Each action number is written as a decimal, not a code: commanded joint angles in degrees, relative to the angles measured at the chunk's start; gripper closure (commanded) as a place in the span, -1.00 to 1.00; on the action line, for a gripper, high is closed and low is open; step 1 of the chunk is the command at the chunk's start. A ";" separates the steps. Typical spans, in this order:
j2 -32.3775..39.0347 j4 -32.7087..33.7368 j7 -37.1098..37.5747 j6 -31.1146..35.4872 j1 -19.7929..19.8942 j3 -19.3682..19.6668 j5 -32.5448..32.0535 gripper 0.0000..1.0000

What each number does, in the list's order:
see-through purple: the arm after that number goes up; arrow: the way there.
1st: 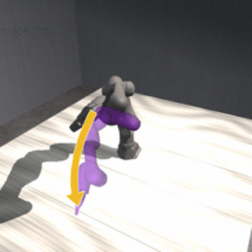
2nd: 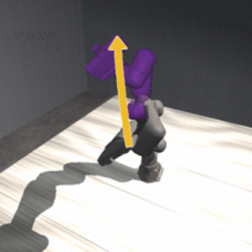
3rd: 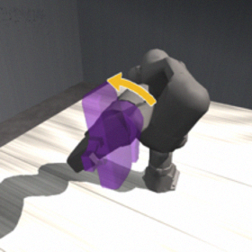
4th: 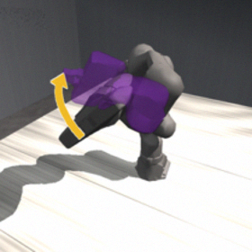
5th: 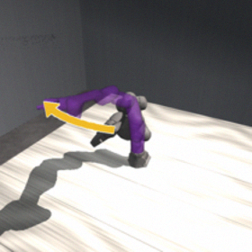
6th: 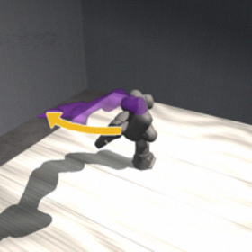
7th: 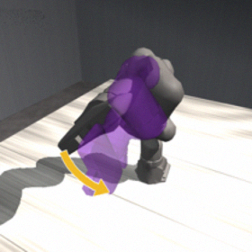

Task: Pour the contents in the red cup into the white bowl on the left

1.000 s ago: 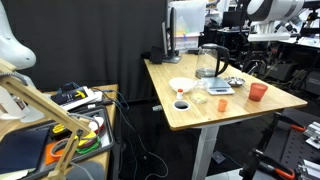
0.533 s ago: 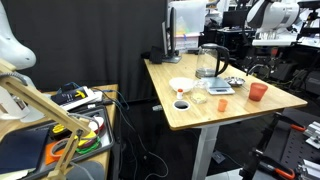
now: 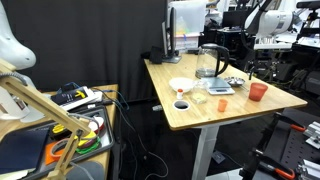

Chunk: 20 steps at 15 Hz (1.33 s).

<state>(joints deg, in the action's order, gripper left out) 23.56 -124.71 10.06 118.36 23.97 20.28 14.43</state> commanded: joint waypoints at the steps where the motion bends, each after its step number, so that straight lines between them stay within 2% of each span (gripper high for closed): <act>1: 0.04 0.14 -0.01 -0.19 -0.05 0.07 0.00 -1.00; 6: 3.36 3.11 -0.55 -2.63 1.23 -0.87 2.73 -1.00; 11: 12.24 12.41 -0.60 -8.72 4.48 -1.67 7.28 -1.00; 16: 17.77 20.49 -1.32 -15.74 7.40 -1.96 7.74 -1.00; 20: 20.70 22.77 -3.31 -21.43 8.39 -2.85 7.75 -1.00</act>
<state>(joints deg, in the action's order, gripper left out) 41.95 -104.88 8.96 101.70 30.47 18.69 21.14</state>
